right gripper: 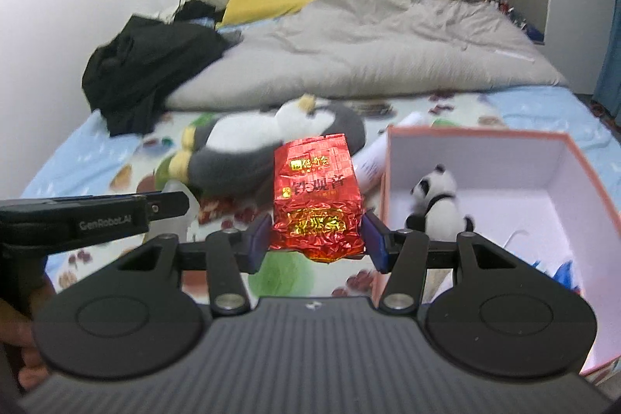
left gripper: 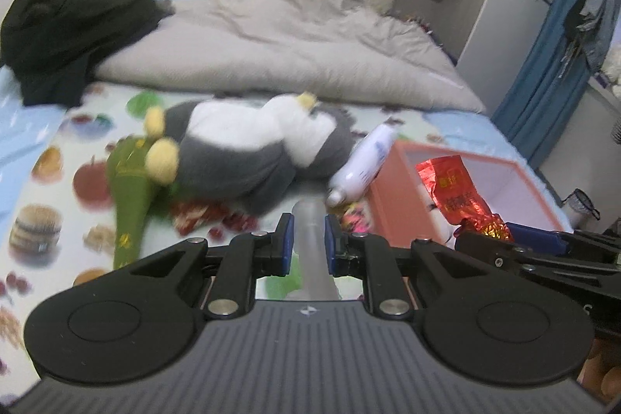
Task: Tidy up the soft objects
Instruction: 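Carry the red tea packet over the pink box with the right gripper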
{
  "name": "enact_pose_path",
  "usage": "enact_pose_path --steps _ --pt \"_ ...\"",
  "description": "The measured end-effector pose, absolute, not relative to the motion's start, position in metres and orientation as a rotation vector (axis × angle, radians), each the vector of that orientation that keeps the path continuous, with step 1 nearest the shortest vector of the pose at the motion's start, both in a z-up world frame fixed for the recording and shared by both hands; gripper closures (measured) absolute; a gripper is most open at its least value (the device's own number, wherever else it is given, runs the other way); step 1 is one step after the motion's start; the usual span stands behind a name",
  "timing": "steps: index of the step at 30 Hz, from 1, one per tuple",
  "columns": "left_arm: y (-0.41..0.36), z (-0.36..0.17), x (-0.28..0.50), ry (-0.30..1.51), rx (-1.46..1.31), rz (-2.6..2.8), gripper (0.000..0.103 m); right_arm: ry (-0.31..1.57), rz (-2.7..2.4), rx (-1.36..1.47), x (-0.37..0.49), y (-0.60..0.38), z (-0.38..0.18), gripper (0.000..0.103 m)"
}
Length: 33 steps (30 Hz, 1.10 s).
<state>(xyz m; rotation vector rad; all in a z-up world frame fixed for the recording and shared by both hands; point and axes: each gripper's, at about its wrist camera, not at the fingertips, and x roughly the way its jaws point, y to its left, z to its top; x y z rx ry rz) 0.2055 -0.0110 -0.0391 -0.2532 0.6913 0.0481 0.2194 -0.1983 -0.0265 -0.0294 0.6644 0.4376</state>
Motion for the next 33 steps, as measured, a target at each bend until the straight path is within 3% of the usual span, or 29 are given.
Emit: enact_pose_path --steps 9,15,33 --pt "-0.057 -0.001 0.244 0.621 -0.232 -0.047 0.083 0.598 0.403 0.039 0.238 -0.240 0.010 0.049" --pt "-0.100 -0.001 0.278 0.630 -0.229 -0.119 0.083 0.602 0.335 0.031 0.260 -0.272 0.005 0.049" --pt "-0.178 -0.124 0.355 0.942 -0.229 -0.262 0.083 0.928 0.163 0.098 0.307 -0.339 -0.108 0.048"
